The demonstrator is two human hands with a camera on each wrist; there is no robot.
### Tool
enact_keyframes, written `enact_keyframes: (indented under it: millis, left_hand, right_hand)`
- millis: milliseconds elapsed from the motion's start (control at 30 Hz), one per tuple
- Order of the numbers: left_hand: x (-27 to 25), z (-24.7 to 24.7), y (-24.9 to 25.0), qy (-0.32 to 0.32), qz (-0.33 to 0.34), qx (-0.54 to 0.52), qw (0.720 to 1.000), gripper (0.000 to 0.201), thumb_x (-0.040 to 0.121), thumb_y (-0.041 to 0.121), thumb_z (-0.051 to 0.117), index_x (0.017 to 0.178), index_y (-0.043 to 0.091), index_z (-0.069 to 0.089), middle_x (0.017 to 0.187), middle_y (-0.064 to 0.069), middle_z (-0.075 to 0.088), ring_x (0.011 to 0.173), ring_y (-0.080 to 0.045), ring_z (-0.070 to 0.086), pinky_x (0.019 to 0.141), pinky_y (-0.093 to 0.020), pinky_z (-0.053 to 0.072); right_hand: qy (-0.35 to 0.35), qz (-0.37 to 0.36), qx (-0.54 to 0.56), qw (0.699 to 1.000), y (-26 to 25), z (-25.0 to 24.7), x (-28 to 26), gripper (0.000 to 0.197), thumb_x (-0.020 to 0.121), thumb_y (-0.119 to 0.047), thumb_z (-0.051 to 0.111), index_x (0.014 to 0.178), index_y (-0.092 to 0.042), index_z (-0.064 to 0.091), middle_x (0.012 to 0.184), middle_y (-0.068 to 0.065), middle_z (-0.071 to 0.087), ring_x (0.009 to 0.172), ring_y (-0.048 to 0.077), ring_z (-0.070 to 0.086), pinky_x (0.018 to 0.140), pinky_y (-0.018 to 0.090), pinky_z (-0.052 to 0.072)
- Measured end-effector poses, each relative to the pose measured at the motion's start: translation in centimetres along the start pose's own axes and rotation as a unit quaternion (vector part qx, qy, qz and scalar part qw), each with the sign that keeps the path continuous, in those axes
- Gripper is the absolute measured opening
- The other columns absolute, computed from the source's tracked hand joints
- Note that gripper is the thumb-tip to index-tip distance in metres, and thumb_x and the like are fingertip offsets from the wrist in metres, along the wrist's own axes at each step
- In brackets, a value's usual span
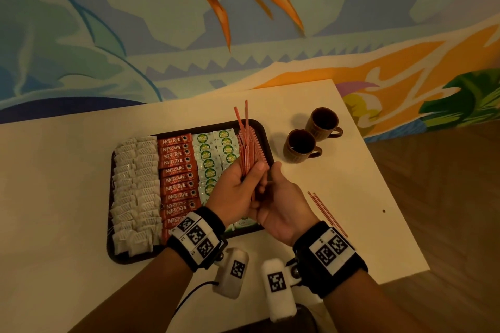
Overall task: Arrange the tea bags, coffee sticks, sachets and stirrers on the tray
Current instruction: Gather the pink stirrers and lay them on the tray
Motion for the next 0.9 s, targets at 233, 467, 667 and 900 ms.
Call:
enact_keyframes:
  millis: [233,467,667,900]
  left_hand:
    - [-0.1,-0.5,-1.1,-0.002,0.009,0.038,0.999,0.025,0.108,0.032,0.043,0.103,0.012,0.057,0.069,0.006,0.050,0.061,-0.011,0.049,0.058,-0.029,0.046]
    - [-0.6,-0.5,-3.0,-0.103,-0.060,0.001,0.993,0.020,0.102,0.039,0.048,0.099,0.021,0.056,0.076,0.007,0.051,0.065,-0.009,0.046,0.060,-0.027,0.041]
    - [-0.6,0.8,-2.0,-0.156,-0.090,0.002,0.984,0.014,0.108,0.024,0.046,0.099,0.015,0.054,0.069,0.010,0.049,0.062,-0.007,0.045,0.058,-0.024,0.040]
    - [-1.4,1.7,-1.8,-0.186,-0.137,-0.010,0.973,0.018,0.109,0.020,0.042,0.092,0.013,0.046,0.068,0.000,0.046,0.064,-0.020,0.056,0.062,-0.029,0.049]
  right_hand:
    - [0.018,-0.026,-0.172,0.985,-1.0,0.3,-0.5,0.071,0.097,-0.072,0.034,0.125,-0.016,0.069,0.119,0.016,0.074,0.113,0.031,0.070,0.102,0.058,0.053]
    - [0.048,-0.338,-0.365,0.866,-9.7,3.4,-3.9,0.064,0.101,-0.066,0.033,0.144,-0.023,0.054,0.141,-0.007,0.062,0.132,0.006,0.056,0.116,0.040,0.043]
    - [-0.036,-0.371,-0.552,0.746,-10.9,4.8,-2.5,0.048,0.109,-0.047,0.033,0.133,-0.020,0.066,0.131,-0.007,0.068,0.123,0.003,0.060,0.109,0.032,0.047]
    - [-0.052,-0.345,-0.580,0.736,-7.4,2.4,-2.3,0.044,0.110,-0.040,0.037,0.131,-0.017,0.067,0.127,-0.004,0.069,0.118,0.004,0.060,0.101,0.020,0.046]
Point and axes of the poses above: each hand's wrist, its own x-axis towards the middle knuckle, its own z-axis out of the palm, y = z × x, the point moved 3 cm from there along x, towards the middle knuckle
